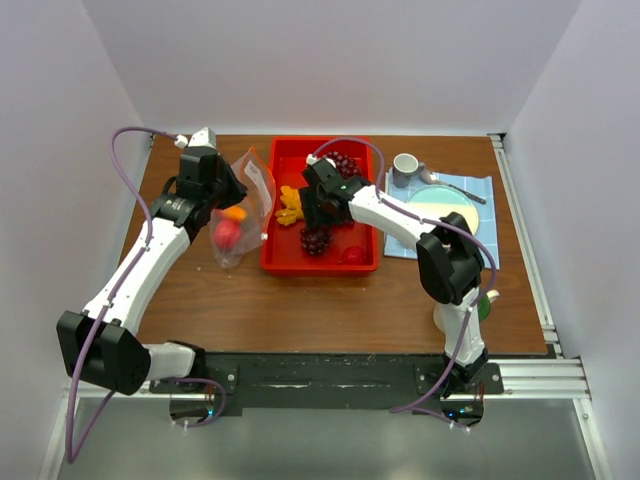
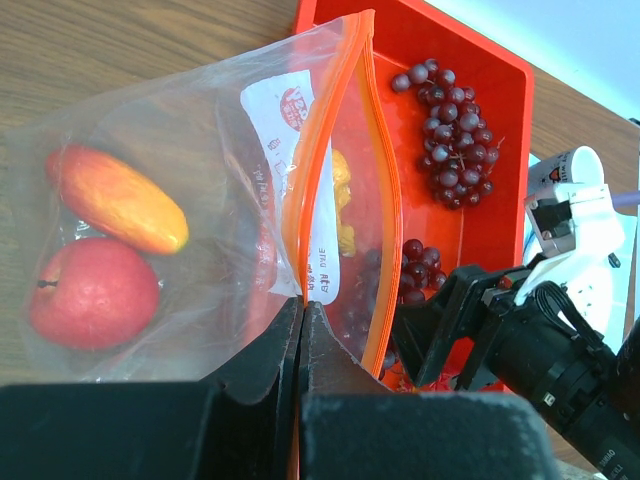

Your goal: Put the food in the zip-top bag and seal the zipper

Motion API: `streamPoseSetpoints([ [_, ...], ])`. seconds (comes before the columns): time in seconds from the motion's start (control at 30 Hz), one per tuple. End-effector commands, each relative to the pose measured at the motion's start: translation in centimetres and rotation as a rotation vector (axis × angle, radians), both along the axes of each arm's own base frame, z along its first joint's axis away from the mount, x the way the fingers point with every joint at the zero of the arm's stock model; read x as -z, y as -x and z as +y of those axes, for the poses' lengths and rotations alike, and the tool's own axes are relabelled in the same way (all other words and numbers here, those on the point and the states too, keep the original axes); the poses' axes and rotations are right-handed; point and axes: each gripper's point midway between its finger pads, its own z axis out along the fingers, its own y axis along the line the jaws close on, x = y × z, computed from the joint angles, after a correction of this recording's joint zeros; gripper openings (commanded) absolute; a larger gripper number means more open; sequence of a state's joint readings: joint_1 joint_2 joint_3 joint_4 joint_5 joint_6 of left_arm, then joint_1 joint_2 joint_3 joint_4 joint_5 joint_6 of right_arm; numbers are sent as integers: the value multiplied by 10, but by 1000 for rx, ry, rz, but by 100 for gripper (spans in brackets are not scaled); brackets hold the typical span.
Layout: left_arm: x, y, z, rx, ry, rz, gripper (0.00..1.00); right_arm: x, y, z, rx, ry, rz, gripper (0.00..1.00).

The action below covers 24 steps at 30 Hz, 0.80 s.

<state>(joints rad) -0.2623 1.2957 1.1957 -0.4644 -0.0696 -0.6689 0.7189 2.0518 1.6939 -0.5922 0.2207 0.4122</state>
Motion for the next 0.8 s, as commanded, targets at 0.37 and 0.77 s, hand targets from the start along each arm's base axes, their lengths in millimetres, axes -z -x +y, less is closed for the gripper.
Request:
streamPoseSetpoints([
  [0.37, -5, -5, 2, 6, -4, -38, 0, 3, 9, 25, 12, -157, 94, 99],
  [0.77, 2, -4, 3, 3, -18, -20, 0, 43, -3, 18, 150, -165, 149, 98],
])
